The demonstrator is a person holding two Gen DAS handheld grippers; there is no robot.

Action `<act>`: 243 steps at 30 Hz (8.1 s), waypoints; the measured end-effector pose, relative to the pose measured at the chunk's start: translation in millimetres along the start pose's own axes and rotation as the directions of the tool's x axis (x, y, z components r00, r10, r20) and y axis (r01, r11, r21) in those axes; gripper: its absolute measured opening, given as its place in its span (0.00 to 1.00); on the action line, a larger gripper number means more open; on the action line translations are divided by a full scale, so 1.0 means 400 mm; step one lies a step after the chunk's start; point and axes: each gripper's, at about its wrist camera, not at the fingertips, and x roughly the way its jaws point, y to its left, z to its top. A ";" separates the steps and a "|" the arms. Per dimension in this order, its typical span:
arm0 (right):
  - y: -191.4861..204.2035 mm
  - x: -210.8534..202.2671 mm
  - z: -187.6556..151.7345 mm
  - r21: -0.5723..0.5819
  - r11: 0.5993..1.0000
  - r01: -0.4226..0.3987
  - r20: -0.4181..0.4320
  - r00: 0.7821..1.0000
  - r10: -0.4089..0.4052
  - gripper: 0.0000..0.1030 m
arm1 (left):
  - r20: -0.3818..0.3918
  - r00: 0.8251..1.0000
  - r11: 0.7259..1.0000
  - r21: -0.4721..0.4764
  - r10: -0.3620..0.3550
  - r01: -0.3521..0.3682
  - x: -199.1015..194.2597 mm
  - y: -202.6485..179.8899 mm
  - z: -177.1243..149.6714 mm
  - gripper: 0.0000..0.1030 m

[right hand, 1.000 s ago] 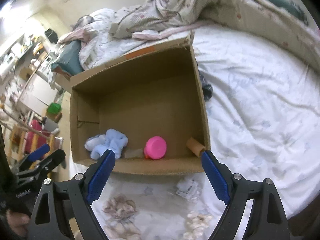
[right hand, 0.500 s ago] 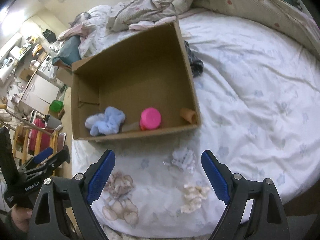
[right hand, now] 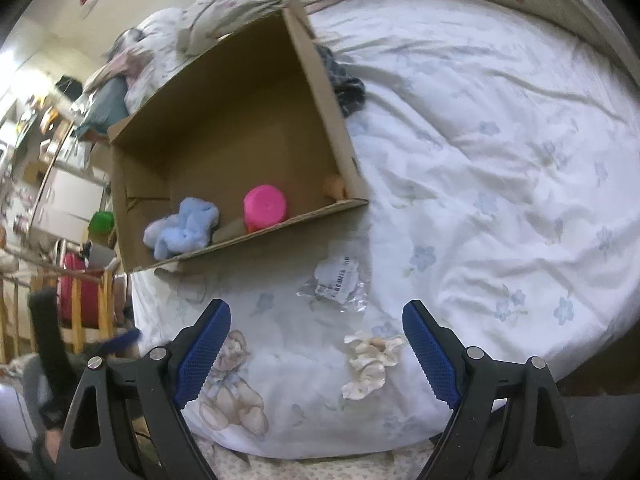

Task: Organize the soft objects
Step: 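Grasp the pink lace scrunchie with the left tool while the right tool grasps the white scrunchie, then carry both scrunchies over the box with both tools, then open both tools to release the scrunchies into the box, then grasp the clear barcode bag with the right tool while the left tool grasps the white sock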

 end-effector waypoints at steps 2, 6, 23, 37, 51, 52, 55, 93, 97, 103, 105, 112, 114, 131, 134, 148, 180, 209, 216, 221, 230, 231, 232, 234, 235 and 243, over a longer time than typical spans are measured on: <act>-0.009 0.006 0.001 0.016 1.000 -0.003 -0.013 1.000 0.003 0.91 | -0.046 0.999 0.999 -0.021 -0.026 0.025 0.041 -0.010 -0.001 0.99; -0.021 0.007 0.002 0.032 0.999 -0.002 -0.019 1.000 0.002 0.91 | -0.092 0.994 0.998 -0.032 -0.053 0.050 0.091 -0.030 0.005 0.99; -0.054 0.034 0.013 0.062 0.997 0.055 -0.062 0.997 -0.051 0.91 | -0.070 0.993 0.995 -0.028 0.092 -0.094 0.099 0.009 0.009 0.11; -0.015 0.173 -0.038 -0.099 0.977 0.188 -0.266 0.941 -0.208 0.65 | 0.084 0.996 0.990 -0.134 -0.040 0.051 -0.099 0.114 0.007 0.11; 0.084 0.159 -0.049 -0.199 0.969 0.148 -0.194 0.963 -0.188 0.19 | 0.097 0.994 0.989 -0.137 -0.040 0.053 -0.092 0.109 0.014 0.11; 0.088 0.147 -0.045 -0.188 0.973 0.131 -0.179 0.970 -0.165 0.19 | 0.098 0.994 0.988 -0.143 -0.037 0.051 -0.092 0.114 0.014 0.11; 0.121 0.116 -0.044 -0.181 0.982 0.061 -0.142 0.986 -0.087 0.19 | 0.106 0.994 0.987 -0.156 -0.026 0.042 -0.095 0.126 0.010 0.11; 0.156 0.005 0.191 -0.204 0.979 0.019 0.196 0.980 0.022 0.19 | 0.347 0.937 0.998 0.060 -0.045 0.025 -0.189 -0.038 0.303 0.11; 0.162 0.046 0.184 -0.229 0.972 0.055 0.162 0.987 -0.018 0.19 | 0.339 0.939 0.997 0.074 -0.055 0.031 -0.146 -0.048 0.303 0.11; 0.164 0.084 0.179 -0.244 0.966 0.087 0.124 0.991 -0.058 0.19 | 0.351 0.936 0.992 0.119 -0.008 -0.036 -0.133 -0.063 0.291 0.12; 0.161 0.095 0.177 -0.235 0.968 0.087 0.106 0.992 -0.063 0.19 | 0.346 0.938 0.993 0.117 -0.011 -0.032 -0.130 -0.061 0.289 0.12; 0.169 0.117 0.171 -0.252 0.963 0.095 0.075 0.994 -0.078 0.19 | 0.342 0.940 0.995 0.095 -0.004 -0.030 -0.126 -0.050 0.291 0.12; 0.164 0.123 0.172 -0.241 0.966 0.098 0.064 0.994 -0.084 0.19 | 0.336 0.942 0.997 0.078 -0.010 -0.017 -0.125 -0.044 0.293 0.12; 0.155 0.123 0.181 -0.200 0.979 0.047 0.052 0.998 -0.037 0.24 | 0.343 0.939 0.997 0.079 -0.013 -0.016 -0.131 -0.050 0.292 0.22; 0.155 0.121 0.181 -0.196 0.980 0.041 0.057 0.998 -0.030 0.28 | 0.342 0.939 0.997 0.081 -0.016 -0.013 -0.134 -0.051 0.290 0.34; 0.147 0.086 0.192 -0.150 0.988 0.018 0.122 0.993 0.000 0.78 | 0.432 0.900 0.993 0.067 0.058 -0.096 -0.181 -0.061 0.279 0.85; 0.031 -0.028 0.092 -0.053 0.999 -0.012 0.152 0.988 0.020 0.78 | 0.394 0.908 0.988 -0.099 0.147 -0.117 -0.224 0.050 0.044 0.85; 0.088 0.308 0.047 -0.183 0.951 0.251 -0.159 0.947 -0.280 0.56 | 0.323 0.935 0.984 -0.142 0.148 -0.106 -0.143 0.136 -0.026 0.85; 0.094 0.298 0.029 -0.225 0.944 0.242 -0.147 0.949 -0.278 0.40 | 0.301 0.950 0.994 -0.094 0.084 -0.058 -0.049 0.107 0.007 0.85; 0.113 0.265 0.032 -0.217 0.951 0.221 -0.130 0.959 -0.252 0.40 | 0.299 0.952 0.996 -0.079 0.065 -0.044 0.005 0.093 0.042 0.85; 0.124 0.205 0.023 -0.206 0.961 0.181 -0.106 0.973 -0.206 0.40 | 0.279 0.956 0.995 -0.068 0.093 -0.077 0.072 0.082 0.072 0.65; 0.114 0.194 0.023 -0.206 0.962 0.179 -0.104 0.974 -0.203 0.40 | 0.271 0.958 0.995 -0.064 0.090 -0.075 0.080 0.080 0.072 0.61; 0.114 0.188 0.021 -0.205 0.963 0.178 -0.101 0.974 -0.201 0.40 | 0.259 0.962 0.995 -0.060 0.087 -0.074 0.089 0.079 0.073 0.56; 0.115 0.179 0.018 -0.204 0.963 0.175 -0.097 0.975 -0.198 0.40 | 0.250 0.964 0.995 -0.052 0.095 -0.085 0.102 0.073 0.071 0.53; 0.127 0.199 0.023 -0.205 0.963 0.173 -0.096 0.976 -0.196 0.40 | 0.247 0.964 0.995 -0.048 0.098 -0.089 0.104 0.072 0.070 0.44; 0.127 0.191 0.017 -0.234 0.961 0.147 -0.099 0.980 -0.174 0.40 | 0.225 0.971 0.997 -0.016 0.078 -0.076 0.109 0.041 0.060 0.21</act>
